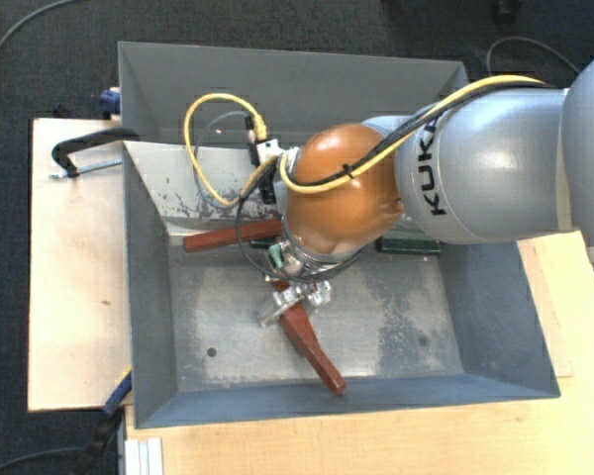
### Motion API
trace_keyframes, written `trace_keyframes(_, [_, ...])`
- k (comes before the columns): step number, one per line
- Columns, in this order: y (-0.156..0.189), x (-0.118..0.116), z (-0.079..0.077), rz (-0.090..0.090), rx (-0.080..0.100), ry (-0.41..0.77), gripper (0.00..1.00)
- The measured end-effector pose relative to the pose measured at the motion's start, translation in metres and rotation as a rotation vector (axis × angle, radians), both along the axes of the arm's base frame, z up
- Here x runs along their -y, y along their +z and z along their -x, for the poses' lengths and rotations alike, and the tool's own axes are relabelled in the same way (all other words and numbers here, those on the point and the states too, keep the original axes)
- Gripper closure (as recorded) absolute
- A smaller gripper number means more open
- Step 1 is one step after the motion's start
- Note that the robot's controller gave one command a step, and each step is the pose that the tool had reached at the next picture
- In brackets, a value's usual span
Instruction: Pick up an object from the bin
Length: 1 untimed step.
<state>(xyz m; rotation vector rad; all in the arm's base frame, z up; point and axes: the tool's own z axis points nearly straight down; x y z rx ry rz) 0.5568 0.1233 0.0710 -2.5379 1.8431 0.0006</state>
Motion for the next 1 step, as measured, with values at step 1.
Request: trace_keyframes(1, [0.1566,0.0125,0.0112,0.000,0.008,0.076,1.00])
